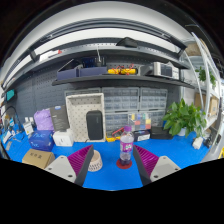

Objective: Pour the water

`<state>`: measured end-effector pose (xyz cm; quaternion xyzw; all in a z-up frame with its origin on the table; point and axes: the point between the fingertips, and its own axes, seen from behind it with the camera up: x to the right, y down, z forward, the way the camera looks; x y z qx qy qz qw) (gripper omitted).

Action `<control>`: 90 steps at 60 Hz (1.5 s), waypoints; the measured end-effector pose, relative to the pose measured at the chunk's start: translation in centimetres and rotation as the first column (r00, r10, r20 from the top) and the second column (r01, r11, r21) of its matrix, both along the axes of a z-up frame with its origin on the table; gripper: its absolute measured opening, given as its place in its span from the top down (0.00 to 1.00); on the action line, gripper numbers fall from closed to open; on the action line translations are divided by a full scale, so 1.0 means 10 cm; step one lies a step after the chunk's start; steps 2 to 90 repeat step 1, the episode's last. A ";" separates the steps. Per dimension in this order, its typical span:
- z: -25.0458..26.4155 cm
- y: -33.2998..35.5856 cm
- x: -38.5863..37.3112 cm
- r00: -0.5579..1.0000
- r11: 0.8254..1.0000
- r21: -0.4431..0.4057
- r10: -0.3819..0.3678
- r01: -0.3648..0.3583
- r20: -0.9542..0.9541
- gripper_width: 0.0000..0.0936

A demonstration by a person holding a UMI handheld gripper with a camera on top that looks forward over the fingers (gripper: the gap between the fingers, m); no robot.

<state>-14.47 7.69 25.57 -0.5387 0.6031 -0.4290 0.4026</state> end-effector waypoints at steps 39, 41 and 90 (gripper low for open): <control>0.00 0.00 0.00 1.000 1.000 0.003 0.000 0.000 -0.002 0.14; 0.00 0.00 0.00 1.000 1.000 0.003 0.000 0.000 -0.002 0.14; 0.00 0.00 0.00 1.000 1.000 0.003 0.000 0.000 -0.002 0.14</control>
